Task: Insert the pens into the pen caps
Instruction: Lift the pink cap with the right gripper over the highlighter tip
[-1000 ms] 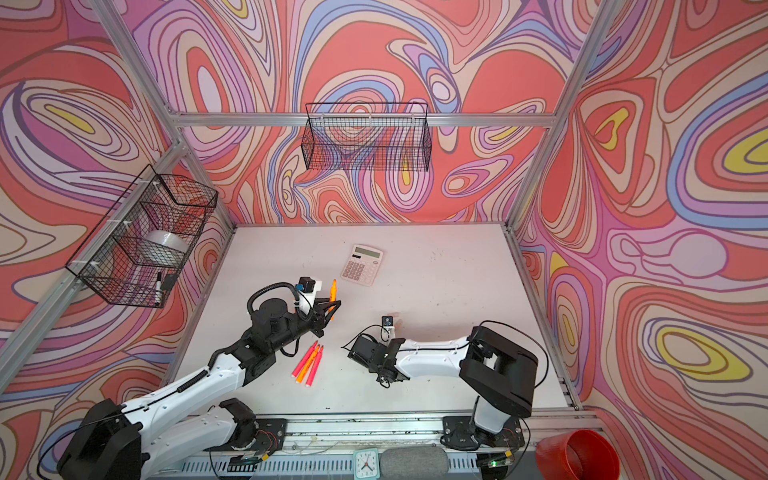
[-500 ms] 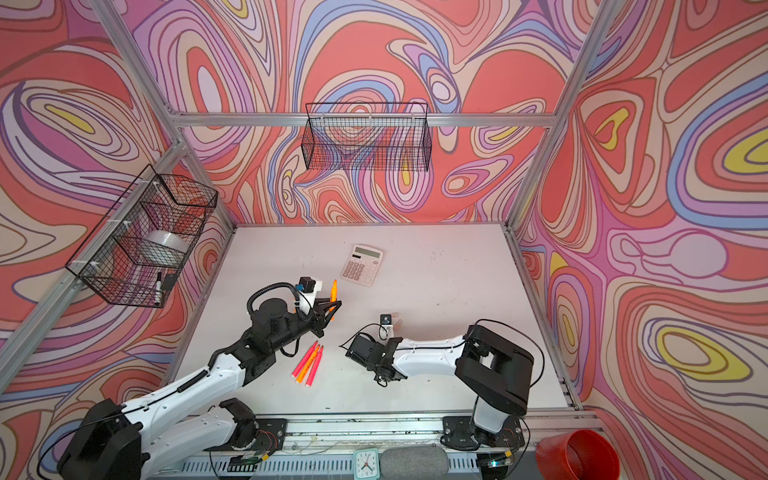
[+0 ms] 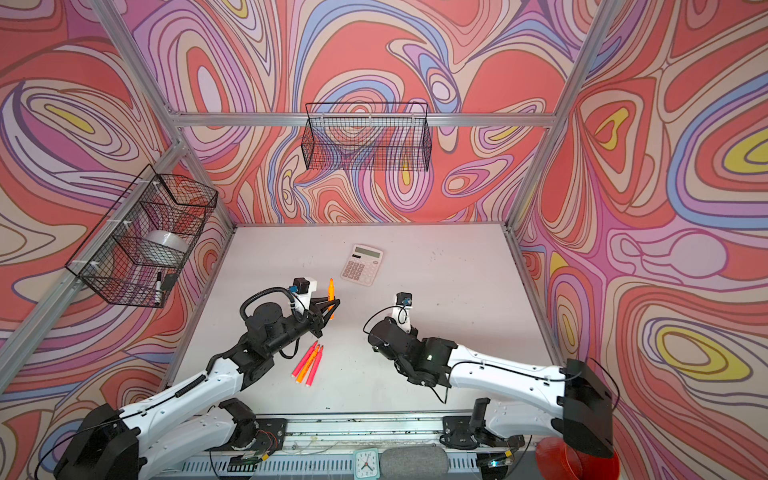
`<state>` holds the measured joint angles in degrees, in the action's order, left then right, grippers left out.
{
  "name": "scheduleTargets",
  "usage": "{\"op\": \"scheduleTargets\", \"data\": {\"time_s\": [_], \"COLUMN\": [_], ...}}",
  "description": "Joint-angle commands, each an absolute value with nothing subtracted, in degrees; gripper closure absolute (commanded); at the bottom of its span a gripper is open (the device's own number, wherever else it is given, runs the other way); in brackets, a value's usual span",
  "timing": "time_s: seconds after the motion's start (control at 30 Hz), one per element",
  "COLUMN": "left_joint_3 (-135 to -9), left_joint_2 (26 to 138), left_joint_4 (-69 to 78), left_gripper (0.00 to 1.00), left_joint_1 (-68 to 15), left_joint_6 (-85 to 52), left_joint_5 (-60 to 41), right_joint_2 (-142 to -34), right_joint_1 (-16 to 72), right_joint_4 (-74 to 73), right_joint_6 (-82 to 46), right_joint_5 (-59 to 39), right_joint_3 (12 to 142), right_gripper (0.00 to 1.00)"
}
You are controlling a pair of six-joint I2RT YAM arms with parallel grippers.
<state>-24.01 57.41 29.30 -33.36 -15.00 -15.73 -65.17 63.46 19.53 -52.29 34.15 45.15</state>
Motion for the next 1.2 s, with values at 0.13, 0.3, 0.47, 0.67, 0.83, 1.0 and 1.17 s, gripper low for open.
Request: {"op": "scheduleTargets", "data": {"time_s": [0.13, 0.3, 0.47, 0.67, 0.83, 1.0, 1.17], "left_joint_3": [-25.92, -26.10, -26.86, -28.97, -31.09, -30.94, -31.05], "left_joint_2": [57.92, 57.92, 58.24, 62.26, 63.94, 63.89, 64.14], "left_joint_4": [30.95, 30.65, 30.32, 31.10, 32.04, 32.03, 31.74], "left_gripper": [1.00, 1.00, 1.00, 1.00, 1.00, 1.00, 1.00], "left_joint_1": [-33.31, -33.31, -33.32, -33.53, -33.57, -33.57, -33.57], "left_joint_6": [-13.97, -13.45, -13.68, -15.03, -15.38, -14.98, -14.77], "left_joint_5": [-24.83, -25.47, -28.85, -39.02, -40.55, -40.69, -40.70], "right_joint_2": [-59.58, -61.86, -66.48, -70.72, -73.78, -72.07, -68.97], "right_joint_1": [63.63, 63.63, 63.63, 63.63, 63.46, 61.19, 55.03], "right_joint_4": [4.04, -6.53, -13.67, -22.69, -24.42, -24.73, -23.35], "right_joint_6": [-33.80, -24.13, -17.25, -15.09, -15.61, -19.59, -26.56], "right_joint_5": [37.82, 37.45, 36.75, 30.32, 31.20, 32.10, 24.21], "right_joint_3": [48.75, 51.94, 52.80, 50.95, 51.06, 48.74, 46.17], "right_gripper": [1.00, 1.00, 1.00, 1.00, 1.00, 1.00, 1.00]}}
